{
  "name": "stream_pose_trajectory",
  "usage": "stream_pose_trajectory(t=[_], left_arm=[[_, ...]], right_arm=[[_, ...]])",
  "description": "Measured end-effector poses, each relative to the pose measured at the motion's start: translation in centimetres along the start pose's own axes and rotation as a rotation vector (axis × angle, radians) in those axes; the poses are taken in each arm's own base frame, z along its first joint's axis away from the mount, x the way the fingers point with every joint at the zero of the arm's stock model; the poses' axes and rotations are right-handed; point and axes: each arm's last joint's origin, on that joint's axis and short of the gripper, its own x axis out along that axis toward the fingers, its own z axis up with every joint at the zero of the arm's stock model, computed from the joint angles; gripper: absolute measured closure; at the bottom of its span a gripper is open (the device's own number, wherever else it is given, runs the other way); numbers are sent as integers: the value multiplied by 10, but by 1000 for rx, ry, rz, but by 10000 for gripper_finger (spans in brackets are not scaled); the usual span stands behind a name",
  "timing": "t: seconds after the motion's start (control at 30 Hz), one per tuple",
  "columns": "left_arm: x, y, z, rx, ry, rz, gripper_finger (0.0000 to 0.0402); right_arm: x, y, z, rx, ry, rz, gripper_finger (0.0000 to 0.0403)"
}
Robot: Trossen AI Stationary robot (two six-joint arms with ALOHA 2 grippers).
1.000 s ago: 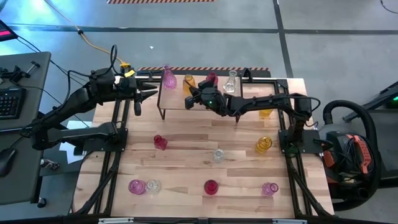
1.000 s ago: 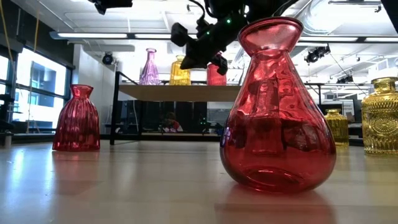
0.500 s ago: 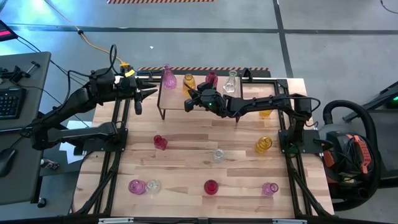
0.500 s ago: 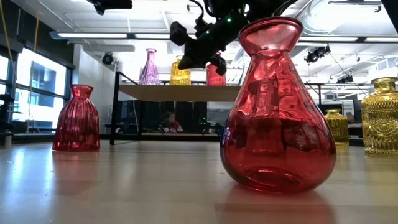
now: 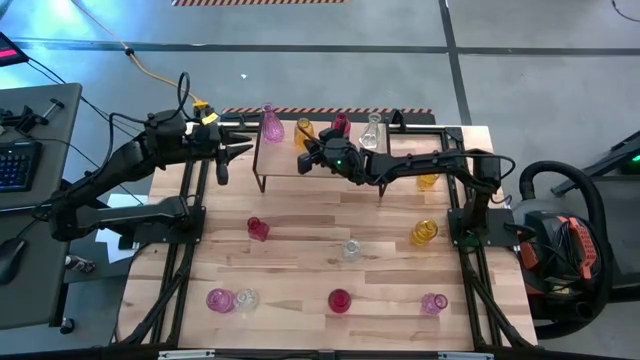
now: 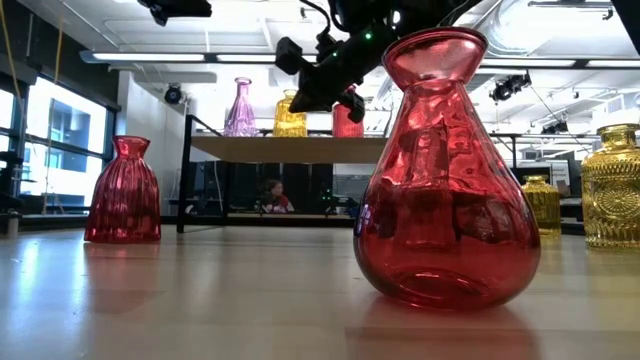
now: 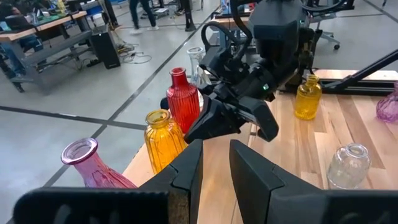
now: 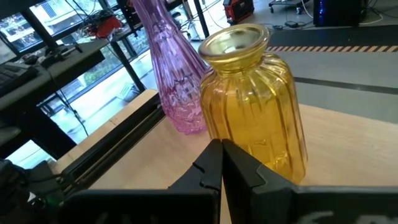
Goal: Sort vases onto shelf
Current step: Adjust the vases on the shelf
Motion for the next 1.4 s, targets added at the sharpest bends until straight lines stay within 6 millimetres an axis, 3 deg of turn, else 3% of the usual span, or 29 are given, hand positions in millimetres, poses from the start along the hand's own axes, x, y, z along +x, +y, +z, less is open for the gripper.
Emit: stream_pose_trajectory(t=[1.4], left_arm=[[0,0,0,-10,0,0,330]], right_arm=[[6,-9,8,20,-25,-11,403]])
